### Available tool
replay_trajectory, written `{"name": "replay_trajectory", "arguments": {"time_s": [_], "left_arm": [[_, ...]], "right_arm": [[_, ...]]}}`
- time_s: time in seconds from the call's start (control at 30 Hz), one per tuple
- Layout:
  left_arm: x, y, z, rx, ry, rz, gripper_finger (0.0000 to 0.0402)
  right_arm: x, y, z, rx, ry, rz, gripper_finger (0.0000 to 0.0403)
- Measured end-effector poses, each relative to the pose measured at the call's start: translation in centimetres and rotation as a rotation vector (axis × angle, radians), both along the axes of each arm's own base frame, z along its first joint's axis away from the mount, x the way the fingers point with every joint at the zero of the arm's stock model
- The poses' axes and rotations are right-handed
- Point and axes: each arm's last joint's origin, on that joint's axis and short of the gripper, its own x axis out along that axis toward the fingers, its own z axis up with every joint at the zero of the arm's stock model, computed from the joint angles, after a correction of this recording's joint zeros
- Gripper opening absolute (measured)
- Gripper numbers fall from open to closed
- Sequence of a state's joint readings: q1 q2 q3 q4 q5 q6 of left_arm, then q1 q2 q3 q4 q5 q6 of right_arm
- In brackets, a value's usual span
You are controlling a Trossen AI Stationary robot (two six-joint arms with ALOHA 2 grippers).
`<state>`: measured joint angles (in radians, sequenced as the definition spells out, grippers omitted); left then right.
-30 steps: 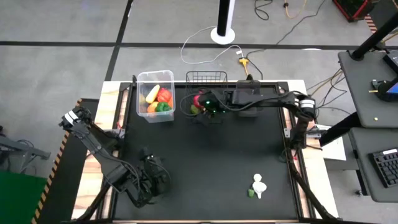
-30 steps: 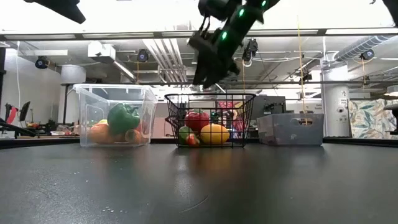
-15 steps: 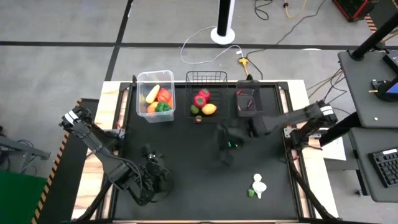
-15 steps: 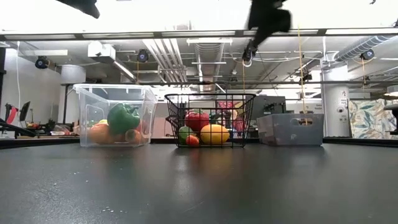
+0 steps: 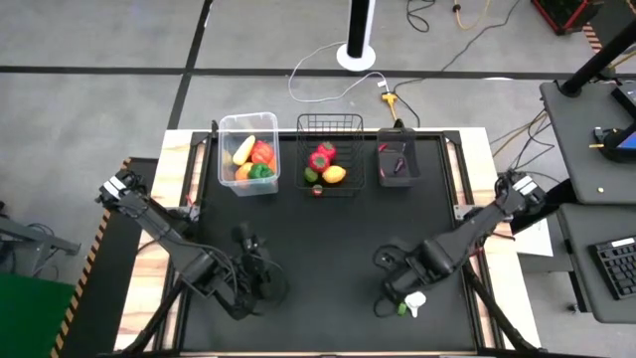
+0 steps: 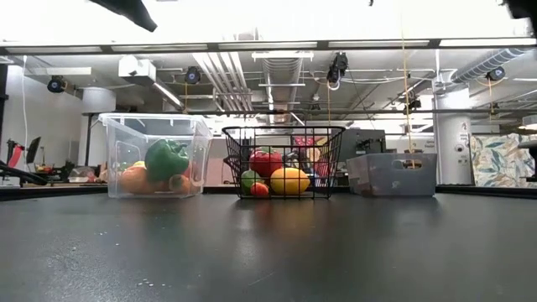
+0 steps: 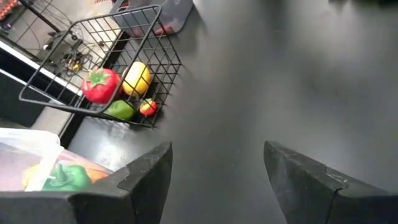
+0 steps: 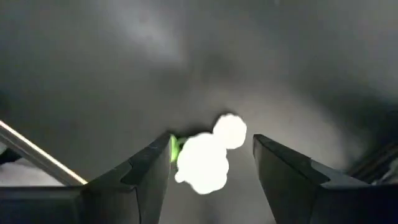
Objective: Sort produce into baskets
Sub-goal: Put the small white garlic into the black basket
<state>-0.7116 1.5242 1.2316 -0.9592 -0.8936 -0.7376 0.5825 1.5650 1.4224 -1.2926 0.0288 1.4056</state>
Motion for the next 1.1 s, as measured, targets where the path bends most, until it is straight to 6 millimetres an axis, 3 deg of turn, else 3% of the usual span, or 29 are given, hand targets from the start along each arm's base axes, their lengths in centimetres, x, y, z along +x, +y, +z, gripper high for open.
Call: {"name": "replay_trajectory", "arguments": {"time_s": [0.33, 0.9, 1.1], "left_arm": [[0.2, 0.3, 0.0, 0.01, 0.007, -0.002, 0.0236], [0.3, 0.3, 0.0, 0.012, -0.001, 0.002, 0.0236], [0.3, 0.2, 0.0, 0.011, -0.004, 0.002, 0.0236]], "right_arm": [[-2.4, 1.5, -3.0, -0.026, 0.102, -0.14, 0.0217], [-3.1, 1.2, -9.1, 0.059, 0.086, -0.167, 0.0217], [-3.6, 0.8, -10.3, 0.045, 0.096, -0.181, 0.0214]]}}
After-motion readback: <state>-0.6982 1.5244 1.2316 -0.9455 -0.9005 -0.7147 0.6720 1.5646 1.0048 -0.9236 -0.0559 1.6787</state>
